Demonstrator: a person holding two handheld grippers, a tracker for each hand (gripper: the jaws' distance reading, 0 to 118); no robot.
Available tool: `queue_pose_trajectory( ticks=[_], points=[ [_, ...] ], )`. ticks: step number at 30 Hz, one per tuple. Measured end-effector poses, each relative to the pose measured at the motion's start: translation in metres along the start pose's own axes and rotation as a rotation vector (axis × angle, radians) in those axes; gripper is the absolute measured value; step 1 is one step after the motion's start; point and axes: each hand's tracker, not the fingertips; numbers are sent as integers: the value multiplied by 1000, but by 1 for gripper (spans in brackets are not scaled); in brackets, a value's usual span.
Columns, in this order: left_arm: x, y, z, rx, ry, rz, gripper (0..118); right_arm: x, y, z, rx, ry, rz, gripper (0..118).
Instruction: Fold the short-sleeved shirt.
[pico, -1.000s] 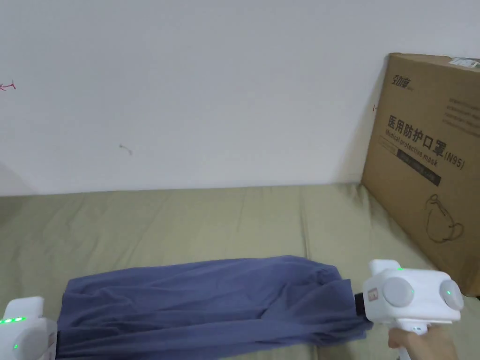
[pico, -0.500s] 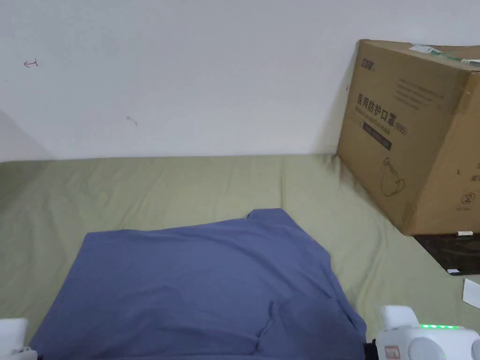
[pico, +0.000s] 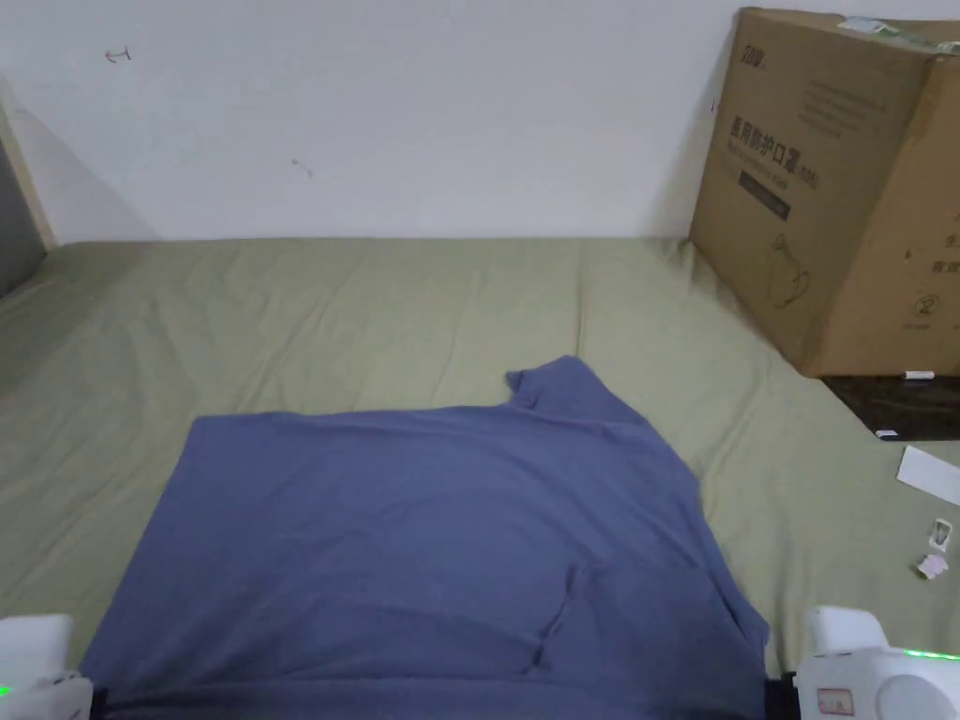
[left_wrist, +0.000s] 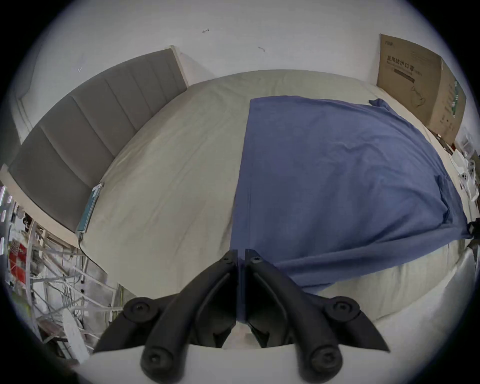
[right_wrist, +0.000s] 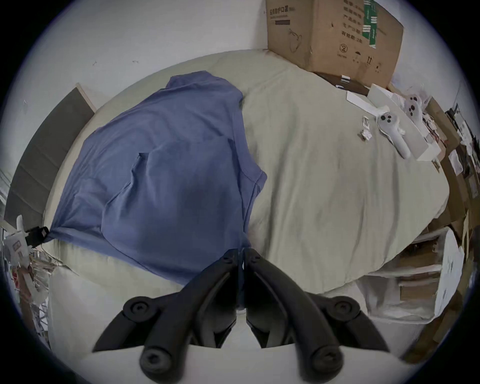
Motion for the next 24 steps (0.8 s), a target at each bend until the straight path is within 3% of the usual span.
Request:
queue_pose_trajectory(
  ticks=[1,4,6,7,10,13,14,15,16,17,20,24],
  points=[
    [0,-1,-1,2,5,-4,45,0,0,1,7,-1,1,4],
    [-2,-5,-2,-36,1,-33,60,-2,3,2,13,-4,2,11],
    [-4,-9,2,-35,-9,-44,73,-6,2,4,-15,-77,44,46],
    [-7,-11,6,-29,-10,-43,74,-7,1,6,-8,-89,70,57],
    [-18,-12,22,-7,-44,41,77,-9,-1,19,18,-68,78,57],
    [-29,-13,43,22,-137,145,77,-11,-2,34,62,34,35,55],
    [-30,-16,51,32,-170,164,75,-13,-3,39,82,55,35,45],
    [-31,-22,58,55,-205,180,64,-16,-4,43,101,60,40,25],
    [-30,-28,63,79,-228,192,34,-18,-6,44,111,55,51,4],
    [-28,-33,66,74,-238,185,3,-21,-8,44,116,52,48,4],
    [-19,-43,66,44,-208,146,0,-26,-11,36,89,113,46,0],
    [-19,-48,60,43,-183,148,0,-37,-11,23,68,67,92,0]
  ],
)
